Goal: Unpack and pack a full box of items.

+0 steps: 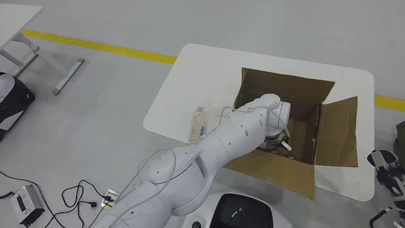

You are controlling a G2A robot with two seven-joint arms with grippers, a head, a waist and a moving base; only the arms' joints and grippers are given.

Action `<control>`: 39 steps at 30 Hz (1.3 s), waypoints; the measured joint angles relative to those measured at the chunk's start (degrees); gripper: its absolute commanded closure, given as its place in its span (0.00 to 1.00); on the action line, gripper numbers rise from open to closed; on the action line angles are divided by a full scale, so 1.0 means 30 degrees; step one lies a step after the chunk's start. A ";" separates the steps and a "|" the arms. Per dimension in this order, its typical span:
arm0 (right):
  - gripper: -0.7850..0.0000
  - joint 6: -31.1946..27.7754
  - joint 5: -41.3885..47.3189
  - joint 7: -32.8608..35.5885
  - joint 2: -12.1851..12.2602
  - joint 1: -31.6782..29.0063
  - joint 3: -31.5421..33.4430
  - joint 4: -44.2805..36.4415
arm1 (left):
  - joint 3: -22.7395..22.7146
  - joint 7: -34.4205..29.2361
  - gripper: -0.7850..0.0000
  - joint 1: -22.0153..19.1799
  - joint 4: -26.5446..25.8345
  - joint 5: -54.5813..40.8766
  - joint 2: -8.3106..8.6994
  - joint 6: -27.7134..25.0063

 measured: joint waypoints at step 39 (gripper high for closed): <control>1.00 0.0000 0.0000 0.0000 0.0000 0.0000 0.0000 0.0000 | -0.0907 0.0653 0.52 0.1262 -0.0699 0.2321 0.0633 0.1353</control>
